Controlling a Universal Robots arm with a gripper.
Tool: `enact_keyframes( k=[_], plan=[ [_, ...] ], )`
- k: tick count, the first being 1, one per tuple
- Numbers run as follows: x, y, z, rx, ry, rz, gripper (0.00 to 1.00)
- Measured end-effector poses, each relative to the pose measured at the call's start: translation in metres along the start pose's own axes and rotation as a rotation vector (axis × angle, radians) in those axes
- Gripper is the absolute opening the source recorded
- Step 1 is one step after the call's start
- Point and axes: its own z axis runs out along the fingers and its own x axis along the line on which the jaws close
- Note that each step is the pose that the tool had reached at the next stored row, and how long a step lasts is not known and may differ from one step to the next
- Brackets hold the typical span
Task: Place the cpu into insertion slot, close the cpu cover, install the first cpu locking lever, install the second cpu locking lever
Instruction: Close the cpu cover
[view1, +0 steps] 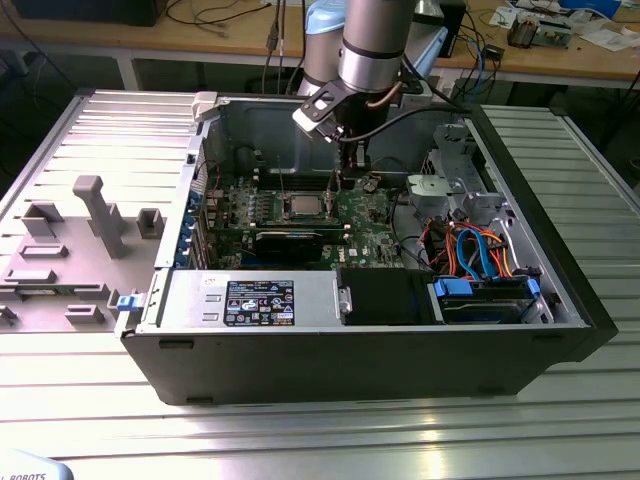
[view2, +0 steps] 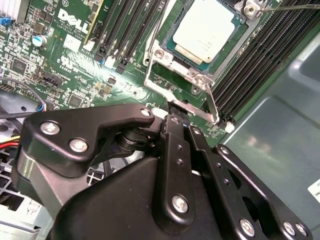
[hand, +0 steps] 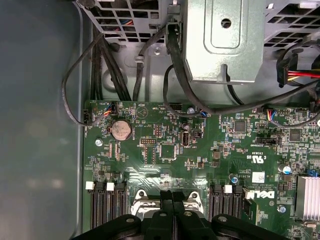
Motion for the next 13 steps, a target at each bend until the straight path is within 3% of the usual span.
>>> enact_keyframes(
  k=[13],
  plan=[
    [0.0002,-0.0046,0.0001,0.0000,0.0001,0.000,0.11]
  ],
)
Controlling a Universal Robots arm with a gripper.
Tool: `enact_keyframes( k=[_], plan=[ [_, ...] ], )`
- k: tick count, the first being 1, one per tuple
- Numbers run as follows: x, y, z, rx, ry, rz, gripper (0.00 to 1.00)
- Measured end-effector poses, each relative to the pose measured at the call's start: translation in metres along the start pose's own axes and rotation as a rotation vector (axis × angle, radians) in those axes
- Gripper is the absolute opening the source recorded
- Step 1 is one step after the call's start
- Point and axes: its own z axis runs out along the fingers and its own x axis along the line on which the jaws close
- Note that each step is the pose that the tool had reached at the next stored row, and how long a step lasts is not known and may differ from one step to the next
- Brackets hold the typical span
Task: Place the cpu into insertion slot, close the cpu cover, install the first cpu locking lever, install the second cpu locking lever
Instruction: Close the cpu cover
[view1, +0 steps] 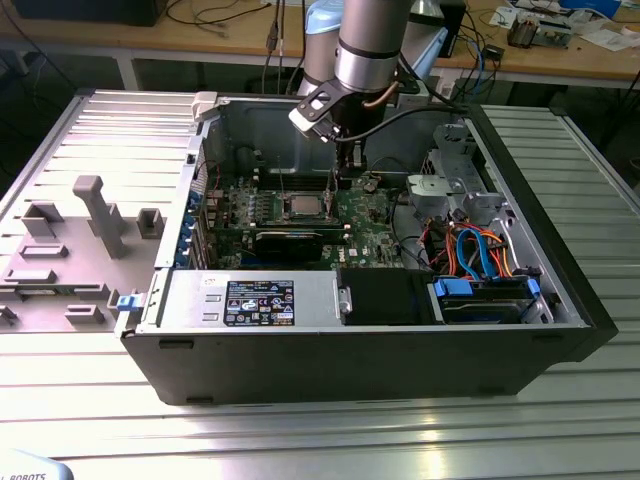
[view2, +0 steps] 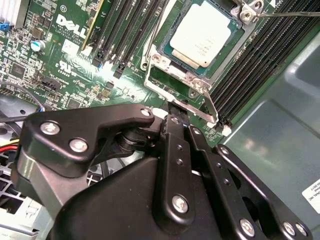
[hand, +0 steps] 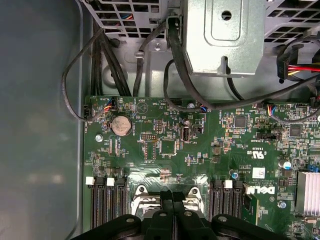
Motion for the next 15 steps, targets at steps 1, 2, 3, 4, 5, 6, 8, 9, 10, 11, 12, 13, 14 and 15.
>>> enact_keyframes(
  k=[1,2,3,4,5,6,8,9,10,11,12,13,14,15],
  plan=[
    [0.0000,-0.0008,0.0000,-0.0001,-0.0001,0.000,0.11],
    [0.0000,-0.0013,0.0000,-0.0001,0.0000,0.000,0.11],
    [0.0001,-0.0019,0.0000,0.0000,-0.0001,0.000,0.11],
    [0.0001,-0.0029,0.0001,0.0000,0.0000,0.000,0.11],
    [0.0001,-0.0035,0.0001,0.0000,0.0000,0.000,0.11],
    [0.0001,-0.0042,0.0001,0.0001,0.0000,0.000,0.11],
    [0.0002,-0.0060,0.0002,0.0000,-0.0001,0.000,0.11],
    [0.0002,-0.0066,0.0002,0.0000,-0.0001,0.000,0.11],
    [0.0002,-0.0070,0.0002,0.0000,-0.0001,0.000,0.11],
    [0.0002,-0.0072,0.0002,0.0000,-0.0001,0.000,0.11],
    [0.0002,-0.0074,0.0002,0.0000,-0.0001,0.000,0.11],
    [0.0003,-0.0078,0.0002,0.0000,0.0000,0.000,0.11],
    [0.0003,-0.0085,0.0002,0.0000,-0.0001,0.000,0.11],
    [0.0003,-0.0090,0.0002,0.0000,0.0000,0.000,0.11]
  ],
)
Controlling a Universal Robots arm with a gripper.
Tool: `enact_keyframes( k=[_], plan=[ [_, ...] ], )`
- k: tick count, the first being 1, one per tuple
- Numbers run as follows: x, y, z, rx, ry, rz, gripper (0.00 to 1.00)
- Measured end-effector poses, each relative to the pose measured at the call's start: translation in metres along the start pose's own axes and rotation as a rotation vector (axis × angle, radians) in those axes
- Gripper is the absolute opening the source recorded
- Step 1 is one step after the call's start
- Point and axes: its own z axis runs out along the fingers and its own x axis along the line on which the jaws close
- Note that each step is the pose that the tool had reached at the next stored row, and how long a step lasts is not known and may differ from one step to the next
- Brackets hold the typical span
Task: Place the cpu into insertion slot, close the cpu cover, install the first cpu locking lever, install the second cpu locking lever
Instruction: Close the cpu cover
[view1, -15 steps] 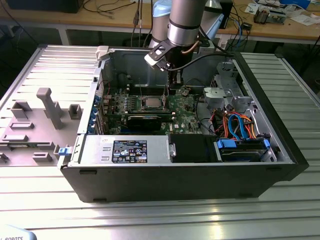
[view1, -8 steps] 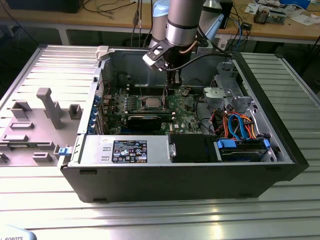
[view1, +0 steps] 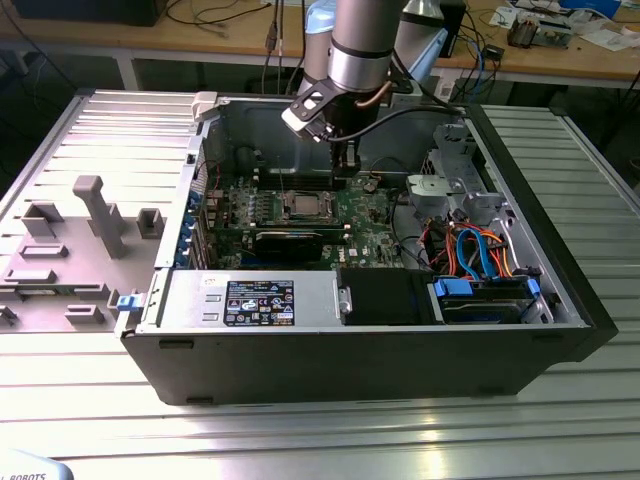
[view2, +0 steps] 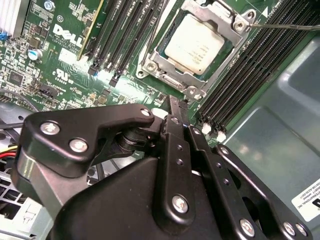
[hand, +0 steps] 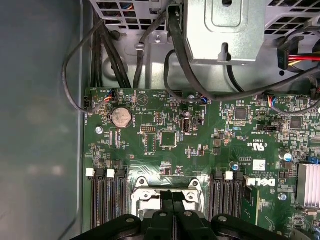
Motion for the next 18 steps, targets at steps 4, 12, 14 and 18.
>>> enact_keyframes(
  k=[4,12,14,18],
  plan=[
    [0.0000,-0.0009,0.0000,-0.0001,0.0000,0.000,0.11],
    [0.0000,-0.0015,0.0000,0.0000,0.0000,0.000,0.11],
    [0.0001,-0.0017,0.0001,0.0000,0.0000,0.000,0.11],
    [0.0001,-0.0034,0.0001,0.0001,-0.0001,0.000,0.11]
  ],
)
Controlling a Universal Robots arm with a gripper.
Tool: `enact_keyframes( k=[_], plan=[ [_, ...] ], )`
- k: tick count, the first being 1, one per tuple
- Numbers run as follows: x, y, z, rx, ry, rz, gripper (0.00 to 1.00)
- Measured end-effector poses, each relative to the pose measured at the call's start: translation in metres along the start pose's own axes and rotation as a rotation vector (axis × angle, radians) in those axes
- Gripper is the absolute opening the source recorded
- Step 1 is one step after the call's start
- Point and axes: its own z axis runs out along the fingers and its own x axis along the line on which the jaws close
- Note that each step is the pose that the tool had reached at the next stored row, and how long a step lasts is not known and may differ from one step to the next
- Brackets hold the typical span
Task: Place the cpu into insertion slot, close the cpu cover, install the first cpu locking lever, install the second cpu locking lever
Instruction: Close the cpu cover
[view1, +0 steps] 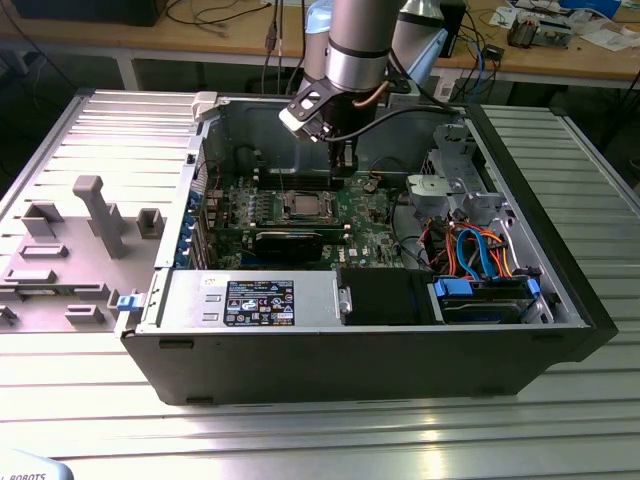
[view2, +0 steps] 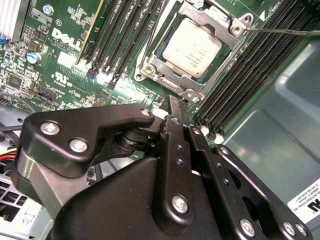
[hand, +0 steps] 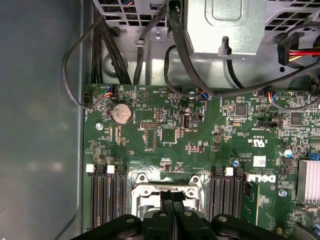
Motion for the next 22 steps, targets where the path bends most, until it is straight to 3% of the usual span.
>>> enact_keyframes(
  k=[3,15,22],
  plan=[
    [0.0002,-0.0052,0.0003,0.0000,0.0000,0.000,0.11],
    [0.0003,-0.0061,0.0006,0.0004,0.0001,0.000,0.11],
    [0.0006,-0.0152,0.0010,0.0005,0.0001,0.000,0.11]
  ],
)
